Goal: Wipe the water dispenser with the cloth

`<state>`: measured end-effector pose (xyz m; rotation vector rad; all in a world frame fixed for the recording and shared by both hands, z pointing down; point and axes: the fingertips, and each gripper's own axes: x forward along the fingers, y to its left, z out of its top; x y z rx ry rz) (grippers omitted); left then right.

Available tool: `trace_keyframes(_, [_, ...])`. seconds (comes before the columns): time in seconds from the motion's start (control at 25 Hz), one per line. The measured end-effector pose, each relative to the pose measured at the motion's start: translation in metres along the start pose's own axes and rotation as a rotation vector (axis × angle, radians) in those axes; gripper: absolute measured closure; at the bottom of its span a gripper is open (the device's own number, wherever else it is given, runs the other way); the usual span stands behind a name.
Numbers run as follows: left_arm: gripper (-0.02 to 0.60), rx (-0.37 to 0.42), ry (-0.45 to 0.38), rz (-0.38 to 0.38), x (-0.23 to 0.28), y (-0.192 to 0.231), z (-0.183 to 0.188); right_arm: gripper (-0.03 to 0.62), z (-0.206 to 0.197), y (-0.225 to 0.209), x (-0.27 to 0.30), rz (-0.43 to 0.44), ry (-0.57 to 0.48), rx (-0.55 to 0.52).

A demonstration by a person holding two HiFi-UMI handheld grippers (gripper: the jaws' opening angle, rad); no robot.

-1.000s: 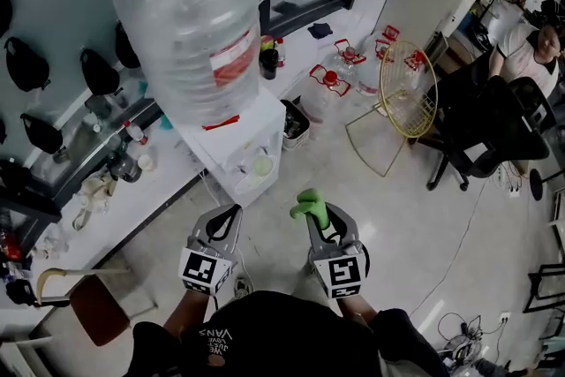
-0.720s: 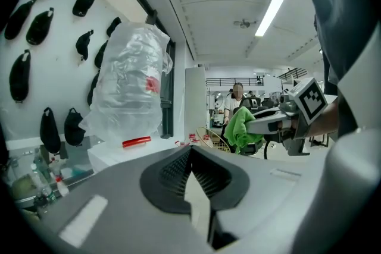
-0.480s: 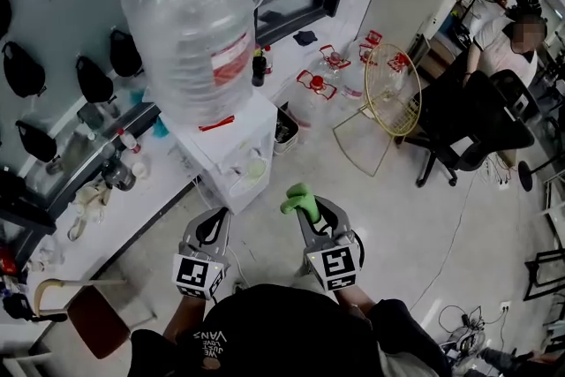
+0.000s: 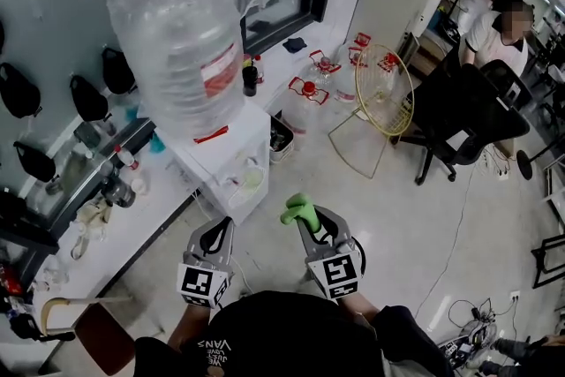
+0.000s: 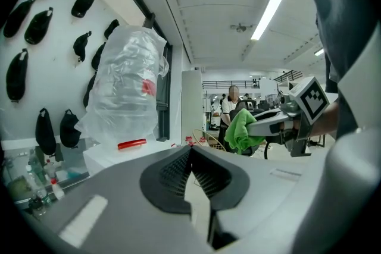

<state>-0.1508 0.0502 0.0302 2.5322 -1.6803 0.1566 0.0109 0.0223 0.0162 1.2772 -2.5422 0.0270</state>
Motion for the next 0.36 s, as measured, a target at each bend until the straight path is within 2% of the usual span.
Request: trace_keyframes(0.36, [0.580,0.024,-0.021,-0.016,0.0078,0.0038,0.0067,0.484,0.0028,0.0006,0.0067,-0.002,-0.013,-0.014])
